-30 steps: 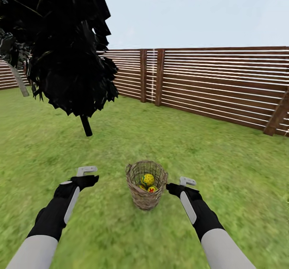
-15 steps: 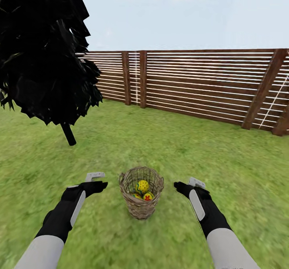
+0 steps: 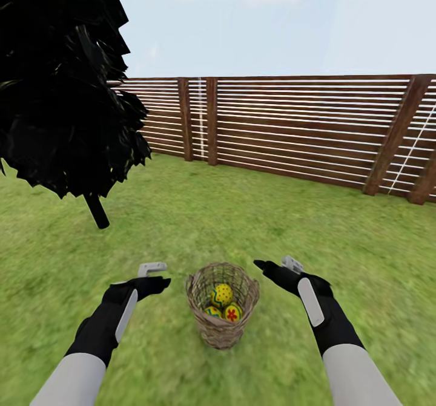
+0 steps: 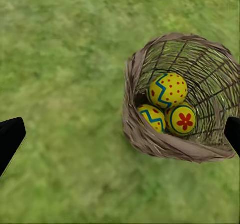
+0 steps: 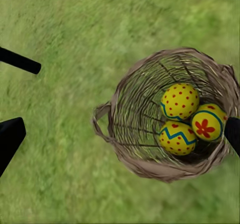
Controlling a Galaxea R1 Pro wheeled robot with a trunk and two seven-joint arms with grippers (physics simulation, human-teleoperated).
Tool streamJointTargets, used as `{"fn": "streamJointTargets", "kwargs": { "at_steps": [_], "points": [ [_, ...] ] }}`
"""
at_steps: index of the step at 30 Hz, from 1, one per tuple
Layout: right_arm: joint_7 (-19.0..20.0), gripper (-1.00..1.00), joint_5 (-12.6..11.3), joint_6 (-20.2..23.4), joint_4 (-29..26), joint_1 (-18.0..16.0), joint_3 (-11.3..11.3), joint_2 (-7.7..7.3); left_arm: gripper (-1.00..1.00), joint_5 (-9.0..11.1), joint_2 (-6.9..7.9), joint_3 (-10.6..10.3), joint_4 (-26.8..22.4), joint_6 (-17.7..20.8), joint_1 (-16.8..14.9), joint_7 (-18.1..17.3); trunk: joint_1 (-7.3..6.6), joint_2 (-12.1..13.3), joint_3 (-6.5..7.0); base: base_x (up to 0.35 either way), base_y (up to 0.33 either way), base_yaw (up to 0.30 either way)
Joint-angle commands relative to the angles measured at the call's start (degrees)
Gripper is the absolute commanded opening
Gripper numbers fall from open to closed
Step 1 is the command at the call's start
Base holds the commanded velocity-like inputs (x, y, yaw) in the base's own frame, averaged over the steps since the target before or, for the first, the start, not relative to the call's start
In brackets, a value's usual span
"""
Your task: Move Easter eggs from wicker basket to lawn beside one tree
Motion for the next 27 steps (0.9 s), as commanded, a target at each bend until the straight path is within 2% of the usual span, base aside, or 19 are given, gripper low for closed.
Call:
{"fn": "streamJointTargets", "kwargs": {
  "at_steps": [1,3,5,6,7,9,11,13,15,16,17,19,22,23,26,27],
  "points": [
    [0.4,1.00,0.1,0.4,-0.1,0.0,-0.2,0.06,1.00,0.0,-0.09,0.0,0.0,0.3,0.0,-0.3,0.03,0.0,-0.06,0.288,0.155,0.000],
    [0.5,1.00,0.1,0.4,-0.2,0.0,-0.2,0.10,1.00,0.0,-0.11,-1.3,0.0,0.2,0.0,-0.3,0.03,0.0,-0.06,0.234,0.093,0.000],
    [0.5,1.00,0.1,0.4,-0.5,0.0,-0.2,0.12,1.00,-0.1,-0.18,-3.8,0.0,0.1,0.0,-0.3,0.03,0.0,-0.06,0.101,0.038,0.000],
    [0.5,1.00,0.1,0.4,-0.7,0.0,-0.2,0.11,1.00,-0.1,-0.20,-7.0,0.0,0.1,0.0,-0.1,0.03,0.0,-0.06,0.040,0.015,0.000],
    [0.6,1.00,0.1,0.4,-0.9,0.0,-0.2,0.09,1.00,0.0,-0.19,-9.2,0.0,0.1,0.0,0.1,0.03,0.0,-0.06,0.026,0.010,0.000],
    [0.6,1.00,0.1,0.4,-1.4,0.0,-0.2,0.06,1.00,0.1,-0.23,-12.6,-0.1,0.2,0.0,0.2,0.03,0.0,-0.06,0.014,0.005,0.000],
    [0.6,1.00,0.0,0.4,-2.2,0.0,-0.2,0.07,1.00,0.1,-0.72,-14.1,0.0,0.3,0.0,0.3,0.03,0.0,-0.06,0.006,0.002,0.000],
    [0.7,1.00,0.0,0.4,-2.9,0.0,-0.2,0.11,1.00,0.1,-1.44,-14.5,0.7,0.5,0.0,0.4,0.03,0.0,-0.06,0.002,0.001,0.000],
    [0.7,1.00,0.0,0.4,-3.5,0.0,-0.3,0.17,1.00,0.1,-1.83,-14.4,2.4,0.6,-0.1,0.5,0.03,0.0,-0.06,0.000,0.000,-0.008],
    [0.7,1.00,0.0,0.4,-3.6,0.0,-0.3,0.23,1.00,0.5,-1.90,-12.0,4.6,0.6,-0.8,0.5,0.03,0.0,-0.05,0.000,0.000,-0.132],
    [0.7,1.00,0.0,0.4,-3.7,0.0,-0.3,0.27,1.00,0.9,-2.04,-8.8,6.8,0.6,-1.9,0.6,0.03,0.0,-0.04,0.000,0.000,-0.207],
    [0.7,1.00,-0.1,0.4,-3.7,0.0,-0.3,0.36,1.00,1.3,-2.62,-4.9,10.8,0.6,-4.0,0.6,0.03,0.0,0.00,0.000,0.000,-0.249],
    [0.7,1.00,-0.1,0.4,-3.7,0.0,-0.3,0.34,1.00,1.9,-3.51,-3.2,14.3,0.5,-6.1,0.6,0.03,0.0,0.07,0.000,0.000,-0.277],
    [0.7,1.00,-0.1,0.4,-3.7,0.0,-0.3,0.38,1.00,2.7,-3.87,-2.9,14.8,0.4,-6.5,0.5,0.03,0.0,0.10,0.000,0.000,-0.286],
    [0.7,1.00,-0.1,0.4,-3.7,0.0,-0.3,0.59,1.00,5.2,-4.17,-3.0,14.7,0.3,-6.7,0.4,0.03,0.0,0.17,0.000,0.000,-0.284],
    [0.7,1.00,-0.1,0.4,-3.7,0.0,-0.3,0.61,1.00,5.4,-4.19,-3.0,14.6,0.3,-6.7,0.4,0.03,0.0,0.18,0.000,0.000,-0.250]
  ]
}}
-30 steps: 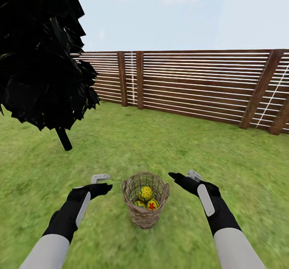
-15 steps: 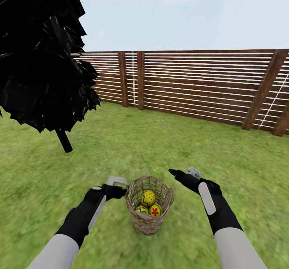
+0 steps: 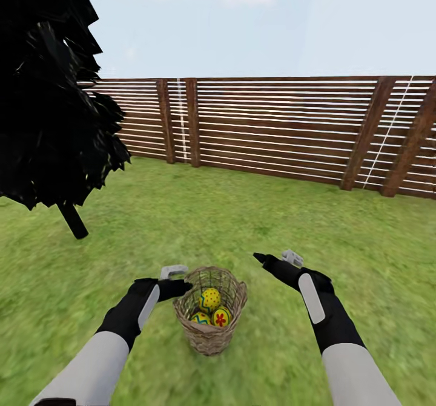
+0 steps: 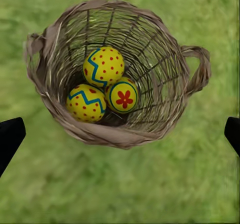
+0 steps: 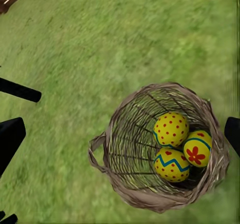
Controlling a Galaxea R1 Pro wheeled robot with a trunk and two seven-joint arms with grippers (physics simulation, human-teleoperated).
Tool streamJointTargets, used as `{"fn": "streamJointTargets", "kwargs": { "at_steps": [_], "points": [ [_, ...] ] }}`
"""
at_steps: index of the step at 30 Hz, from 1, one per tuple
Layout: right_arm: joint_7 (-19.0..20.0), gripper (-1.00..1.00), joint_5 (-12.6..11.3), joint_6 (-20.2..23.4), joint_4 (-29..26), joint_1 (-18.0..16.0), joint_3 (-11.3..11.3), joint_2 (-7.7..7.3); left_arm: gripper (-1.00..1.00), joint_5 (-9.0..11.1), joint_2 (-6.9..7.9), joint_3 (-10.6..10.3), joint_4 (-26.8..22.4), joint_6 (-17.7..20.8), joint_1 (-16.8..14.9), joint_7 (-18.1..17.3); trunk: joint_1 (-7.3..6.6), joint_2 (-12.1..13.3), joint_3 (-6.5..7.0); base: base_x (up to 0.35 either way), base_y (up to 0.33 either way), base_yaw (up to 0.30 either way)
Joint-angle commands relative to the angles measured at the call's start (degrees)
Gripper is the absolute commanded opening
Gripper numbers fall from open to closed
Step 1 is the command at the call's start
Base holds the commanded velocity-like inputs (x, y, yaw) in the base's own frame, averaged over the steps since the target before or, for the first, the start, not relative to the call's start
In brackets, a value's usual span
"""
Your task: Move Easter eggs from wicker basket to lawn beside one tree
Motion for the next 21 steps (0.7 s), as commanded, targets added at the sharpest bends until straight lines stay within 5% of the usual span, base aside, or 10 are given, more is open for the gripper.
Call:
{"fn": "streamJointTargets", "kwargs": {
  "at_steps": [1,21],
  "points": [
    [0.3,1.00,0.1,0.3,0.0,-0.1,-0.2,0.14,1.00,0.9,-0.05,0.1,-0.1,0.4,0.0,0.0,0.00,0.0,-0.05,0.089,0.005,-0.135],
    [0.2,1.00,0.0,0.3,0.4,-0.1,-0.2,0.29,1.00,1.1,0.28,0.3,2.7,0.5,0.0,5.2,0.00,0.0,-0.04,0.301,0.111,-0.010]
  ]
}}
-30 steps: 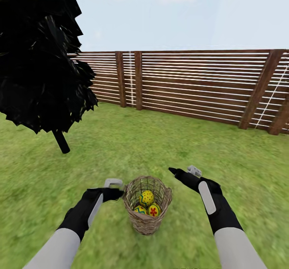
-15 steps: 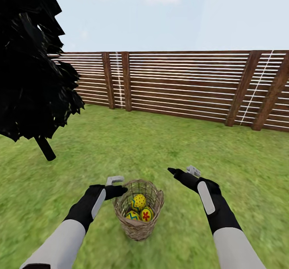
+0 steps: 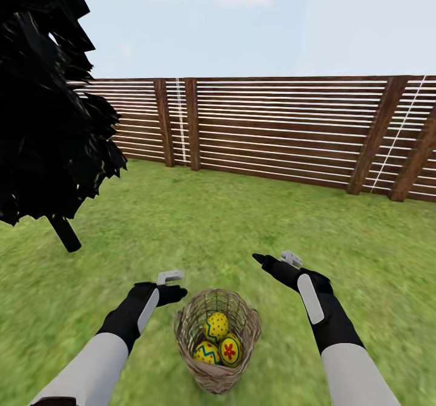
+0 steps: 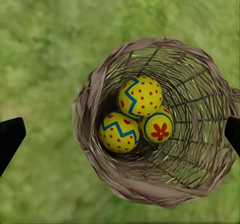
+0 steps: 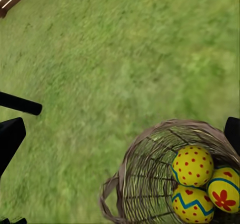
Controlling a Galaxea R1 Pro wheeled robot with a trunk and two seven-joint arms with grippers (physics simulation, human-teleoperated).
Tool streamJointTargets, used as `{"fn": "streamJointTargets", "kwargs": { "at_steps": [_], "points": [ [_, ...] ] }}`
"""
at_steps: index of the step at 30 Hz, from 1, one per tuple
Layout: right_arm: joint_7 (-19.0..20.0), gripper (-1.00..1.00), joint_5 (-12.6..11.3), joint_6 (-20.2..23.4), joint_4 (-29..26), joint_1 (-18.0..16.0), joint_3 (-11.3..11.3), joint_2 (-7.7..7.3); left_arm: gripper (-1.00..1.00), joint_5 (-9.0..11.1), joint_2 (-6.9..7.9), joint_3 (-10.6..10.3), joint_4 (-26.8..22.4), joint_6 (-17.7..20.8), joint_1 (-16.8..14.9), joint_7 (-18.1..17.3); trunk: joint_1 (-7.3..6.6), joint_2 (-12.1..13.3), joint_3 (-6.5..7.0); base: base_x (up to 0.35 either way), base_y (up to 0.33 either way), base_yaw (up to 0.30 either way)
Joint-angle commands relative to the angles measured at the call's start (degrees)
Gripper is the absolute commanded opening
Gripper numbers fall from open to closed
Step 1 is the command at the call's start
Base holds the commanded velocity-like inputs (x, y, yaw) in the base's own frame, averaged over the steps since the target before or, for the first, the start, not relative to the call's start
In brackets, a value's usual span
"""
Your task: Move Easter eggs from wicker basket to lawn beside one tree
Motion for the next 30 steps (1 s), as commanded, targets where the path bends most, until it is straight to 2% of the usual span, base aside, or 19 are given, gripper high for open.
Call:
{"fn": "streamJointTargets", "kwargs": {
  "at_steps": [1,11,19,30],
  "points": [
    [0.3,1.00,0.1,0.4,-0.1,0.0,-0.3,0.08,1.00,0.4,-0.09,0.1,0.6,0.1,0.0,0.0,0.03,0.0,-0.06,0.198,0.089,0.000],
    [0.3,1.00,0.0,0.4,-0.1,0.0,-0.2,0.09,1.00,0.4,-0.38,-0.1,6.5,0.0,0.0,-0.1,0.03,0.0,-0.06,0.031,0.014,0.000],
    [0.3,1.00,0.1,0.4,-0.1,0.0,-0.2,0.09,1.00,0.5,-0.48,-0.3,7.4,0.1,0.0,-0.3,0.03,0.0,-0.06,0.000,0.000,0.000],
    [0.3,1.00,0.1,0.4,-0.2,0.0,-0.2,0.09,1.00,0.5,-0.48,-0.3,7.5,0.1,0.0,-0.3,2.44,-4.4,-2.03,0.000,0.000,0.000]
  ]
}}
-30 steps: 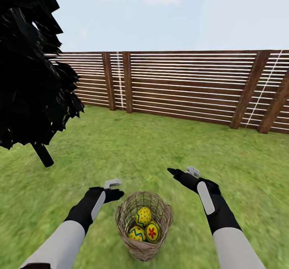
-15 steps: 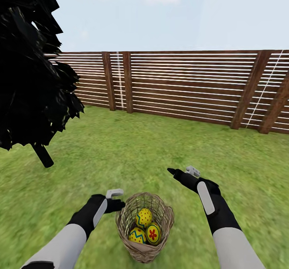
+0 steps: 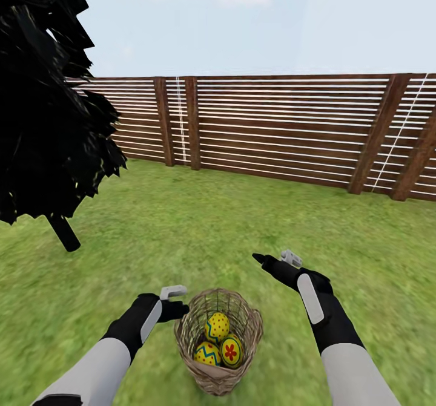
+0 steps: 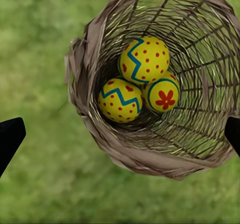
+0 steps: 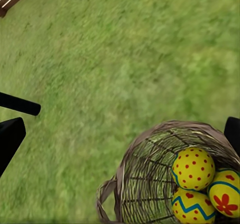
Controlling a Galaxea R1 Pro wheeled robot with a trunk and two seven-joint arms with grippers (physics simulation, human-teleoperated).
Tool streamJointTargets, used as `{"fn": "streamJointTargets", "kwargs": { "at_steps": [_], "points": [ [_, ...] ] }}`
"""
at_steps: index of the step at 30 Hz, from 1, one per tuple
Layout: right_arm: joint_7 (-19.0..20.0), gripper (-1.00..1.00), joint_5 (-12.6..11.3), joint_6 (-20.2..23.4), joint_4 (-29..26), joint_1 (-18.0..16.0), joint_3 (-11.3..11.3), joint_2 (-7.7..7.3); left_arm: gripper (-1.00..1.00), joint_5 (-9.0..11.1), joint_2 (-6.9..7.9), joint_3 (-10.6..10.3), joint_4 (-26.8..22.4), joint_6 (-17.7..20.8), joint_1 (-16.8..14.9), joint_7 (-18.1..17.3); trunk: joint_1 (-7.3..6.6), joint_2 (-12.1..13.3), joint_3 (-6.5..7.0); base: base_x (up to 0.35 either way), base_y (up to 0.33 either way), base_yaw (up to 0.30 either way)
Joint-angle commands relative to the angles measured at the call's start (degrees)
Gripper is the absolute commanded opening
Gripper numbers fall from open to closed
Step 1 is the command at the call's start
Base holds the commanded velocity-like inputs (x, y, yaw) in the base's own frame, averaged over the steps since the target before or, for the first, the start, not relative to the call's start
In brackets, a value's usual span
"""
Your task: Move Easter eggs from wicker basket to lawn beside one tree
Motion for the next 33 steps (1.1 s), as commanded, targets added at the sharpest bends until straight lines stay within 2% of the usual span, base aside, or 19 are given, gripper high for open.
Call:
{"fn": "streamJointTargets", "kwargs": {
  "at_steps": [1,12,14,17,20,33],
  "points": [
    [0.3,1.00,0.1,0.4,0.0,0.0,-0.3,0.09,1.00,0.4,-0.01,0.1,-0.1,0.3,0.0,0.1,0.22,-0.4,-0.24,0.000,0.000,0.000],
    [0.3,1.00,-0.1,0.3,-0.3,0.0,-0.3,0.09,1.00,0.4,-0.01,0.1,0.0,0.3,0.0,0.1,2.64,-4.9,-2.22,0.000,0.000,0.000],
    [0.3,1.00,-1.5,0.2,-0.3,0.0,-0.4,0.06,1.00,0.4,-0.01,0.1,0.0,0.3,0.0,0.1,3.08,-5.7,-2.57,0.000,0.000,0.000],
    [0.2,1.00,-4.9,-0.2,0.1,0.0,-0.3,0.05,1.00,0.4,-0.17,0.0,0.0,0.3,0.0,0.1,3.74,-6.9,-3.11,0.000,0.000,0.000],
    [0.2,1.00,-5.8,-0.1,0.0,0.0,-0.3,0.06,1.00,0.4,-0.30,0.1,0.0,0.3,0.0,0.1,4.40,-8.1,-3.65,0.000,0.000,0.000],
    [0.3,1.00,-6.2,0.1,0.1,0.0,0.1,0.04,1.00,0.4,-0.36,0.1,0.1,0.3,0.0,0.1,7.25,-13.3,-5.99,0.000,0.000,0.000]
  ]
}}
